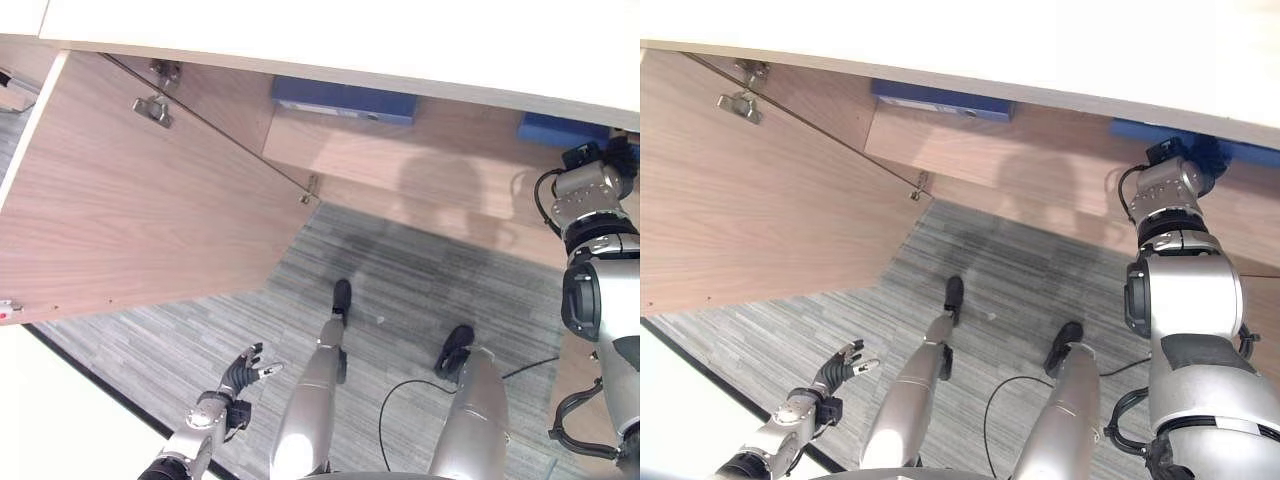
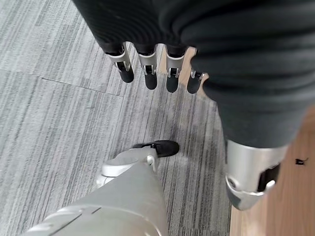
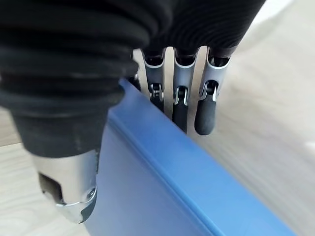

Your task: Put the empty folder in the office cabinet

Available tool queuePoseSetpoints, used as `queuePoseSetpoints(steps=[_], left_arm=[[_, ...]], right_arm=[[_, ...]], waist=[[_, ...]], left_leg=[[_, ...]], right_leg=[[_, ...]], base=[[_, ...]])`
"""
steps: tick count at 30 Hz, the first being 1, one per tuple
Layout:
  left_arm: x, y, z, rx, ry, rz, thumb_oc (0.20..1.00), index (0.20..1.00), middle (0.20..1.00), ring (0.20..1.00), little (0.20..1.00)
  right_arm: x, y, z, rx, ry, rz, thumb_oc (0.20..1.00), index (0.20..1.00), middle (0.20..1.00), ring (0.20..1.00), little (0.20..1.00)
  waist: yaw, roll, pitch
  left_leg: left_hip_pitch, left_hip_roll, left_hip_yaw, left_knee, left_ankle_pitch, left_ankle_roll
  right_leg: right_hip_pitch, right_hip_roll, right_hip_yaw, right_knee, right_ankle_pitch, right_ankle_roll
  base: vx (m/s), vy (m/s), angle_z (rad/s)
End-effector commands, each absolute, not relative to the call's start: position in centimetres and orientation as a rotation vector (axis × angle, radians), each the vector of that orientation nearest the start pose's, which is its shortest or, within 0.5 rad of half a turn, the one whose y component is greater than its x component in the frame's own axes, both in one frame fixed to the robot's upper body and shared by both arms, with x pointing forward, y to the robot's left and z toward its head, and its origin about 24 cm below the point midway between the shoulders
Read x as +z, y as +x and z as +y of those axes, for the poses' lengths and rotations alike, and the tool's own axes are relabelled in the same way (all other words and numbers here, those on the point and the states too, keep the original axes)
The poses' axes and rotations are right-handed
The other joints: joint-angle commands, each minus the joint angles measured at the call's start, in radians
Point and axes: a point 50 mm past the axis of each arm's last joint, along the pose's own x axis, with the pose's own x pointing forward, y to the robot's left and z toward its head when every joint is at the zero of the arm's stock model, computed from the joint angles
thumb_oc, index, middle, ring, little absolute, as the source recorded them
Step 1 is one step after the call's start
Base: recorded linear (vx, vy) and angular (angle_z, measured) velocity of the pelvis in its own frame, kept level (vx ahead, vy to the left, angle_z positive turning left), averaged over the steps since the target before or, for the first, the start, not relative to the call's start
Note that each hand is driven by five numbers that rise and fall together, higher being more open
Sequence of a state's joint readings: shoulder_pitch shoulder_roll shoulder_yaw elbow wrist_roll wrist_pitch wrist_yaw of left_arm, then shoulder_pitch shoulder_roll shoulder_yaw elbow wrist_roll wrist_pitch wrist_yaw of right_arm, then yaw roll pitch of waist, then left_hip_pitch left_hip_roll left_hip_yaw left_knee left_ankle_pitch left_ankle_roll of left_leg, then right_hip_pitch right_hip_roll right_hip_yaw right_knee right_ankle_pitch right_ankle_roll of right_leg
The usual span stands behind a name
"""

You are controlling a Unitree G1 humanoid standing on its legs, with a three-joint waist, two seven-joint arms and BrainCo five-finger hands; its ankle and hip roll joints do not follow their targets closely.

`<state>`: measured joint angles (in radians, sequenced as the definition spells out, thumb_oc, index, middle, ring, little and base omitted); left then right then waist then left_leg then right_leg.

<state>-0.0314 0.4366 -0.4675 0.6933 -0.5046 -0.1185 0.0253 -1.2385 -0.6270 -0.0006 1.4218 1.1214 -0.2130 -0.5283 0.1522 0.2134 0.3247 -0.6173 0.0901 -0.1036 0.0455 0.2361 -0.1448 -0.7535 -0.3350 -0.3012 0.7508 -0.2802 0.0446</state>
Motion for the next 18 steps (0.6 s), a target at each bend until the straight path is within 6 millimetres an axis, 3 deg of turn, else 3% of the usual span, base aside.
queuePoseSetpoints(steps=[1,8,18], left_arm=[[-8.7,20.2,23.5,-0.028,0.125,0.657,1.000,1.000,1.000,1.000,1.000],[-9.4,19.1,24.0,-0.020,0.104,0.696,1.000,1.000,1.000,1.000,1.000],[-10.9,17.3,24.4,0.021,0.076,0.780,1.000,1.000,1.000,1.000,1.000]], right_arm=[[18.9,37.5,-33.6,-0.972,0.913,-0.083,1.000,1.000,1.000,1.000,1.000],[14.2,35.3,-35.6,-1.050,0.937,-0.011,1.000,1.000,1.000,1.000,1.000],[8.0,32.9,-35.7,-1.104,0.963,0.090,1.000,1.000,1.000,1.000,1.000]], waist=[[0.035,-0.033,0.052],[0.050,-0.038,0.029],[0.050,-0.054,-0.007]], left_leg=[[0.118,-0.021,0.014,0.035,-0.257,0.006],[0.180,-0.007,0.005,-0.016,-0.217,0.001],[0.272,0.009,-0.001,-0.079,-0.203,-0.003]], right_leg=[[0.142,0.048,0.029,-0.196,0.029,0.114],[0.225,0.049,-0.013,-0.269,0.087,0.118],[0.324,0.047,-0.032,-0.326,0.108,0.129]], base=[[-0.01,-0.017,0.12],[-0.02,0.006,0.05],[0.01,0.013,0.04]])
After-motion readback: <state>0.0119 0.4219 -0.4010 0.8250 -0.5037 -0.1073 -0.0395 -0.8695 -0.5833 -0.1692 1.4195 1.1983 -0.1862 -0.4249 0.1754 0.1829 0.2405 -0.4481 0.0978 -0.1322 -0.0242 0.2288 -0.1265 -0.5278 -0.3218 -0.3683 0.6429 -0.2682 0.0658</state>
